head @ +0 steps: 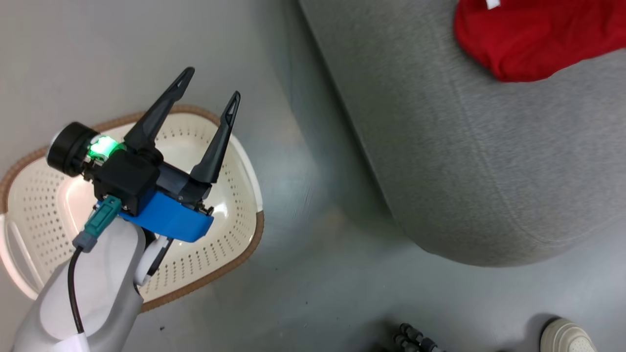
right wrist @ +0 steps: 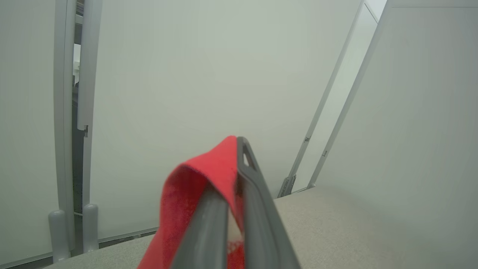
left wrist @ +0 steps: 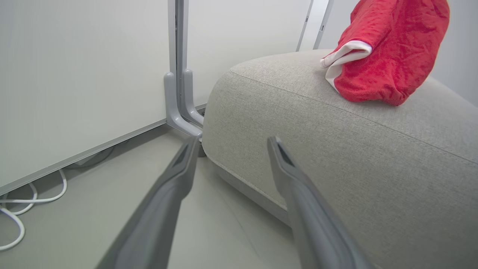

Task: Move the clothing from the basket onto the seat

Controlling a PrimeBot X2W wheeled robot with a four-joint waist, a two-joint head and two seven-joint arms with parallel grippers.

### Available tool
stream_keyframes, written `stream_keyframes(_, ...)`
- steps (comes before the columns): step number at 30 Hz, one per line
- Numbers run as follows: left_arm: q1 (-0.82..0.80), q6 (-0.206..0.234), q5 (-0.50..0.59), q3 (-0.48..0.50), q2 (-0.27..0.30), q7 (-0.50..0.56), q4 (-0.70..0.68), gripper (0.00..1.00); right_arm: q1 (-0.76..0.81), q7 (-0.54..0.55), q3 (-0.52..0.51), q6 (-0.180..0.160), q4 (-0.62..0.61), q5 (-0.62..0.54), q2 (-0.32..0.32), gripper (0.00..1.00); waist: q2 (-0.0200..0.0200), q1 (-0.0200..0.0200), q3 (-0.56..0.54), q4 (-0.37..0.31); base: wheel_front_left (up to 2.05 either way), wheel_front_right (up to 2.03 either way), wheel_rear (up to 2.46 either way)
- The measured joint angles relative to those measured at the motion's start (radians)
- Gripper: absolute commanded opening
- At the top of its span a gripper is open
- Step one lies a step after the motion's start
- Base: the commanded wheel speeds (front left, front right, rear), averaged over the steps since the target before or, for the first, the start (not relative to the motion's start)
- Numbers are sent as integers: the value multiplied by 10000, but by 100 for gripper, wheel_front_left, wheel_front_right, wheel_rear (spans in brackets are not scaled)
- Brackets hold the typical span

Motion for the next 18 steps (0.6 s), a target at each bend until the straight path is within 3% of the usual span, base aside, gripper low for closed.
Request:
stream_keyframes(9, -383, 0, 167, -199, 77, 46, -280, 100, 1294, -502, -675, 0, 1174, -439, 1492, 0, 0, 0, 1188, 449, 0, 0, 0)
stream_keyframes(18, -503, 0, 127, -343, -17, 44, -46, 100, 1500, -1174, -650, 0, 2318, -696, 1816, 0, 0, -1, 1154, 640, 0, 0, 0)
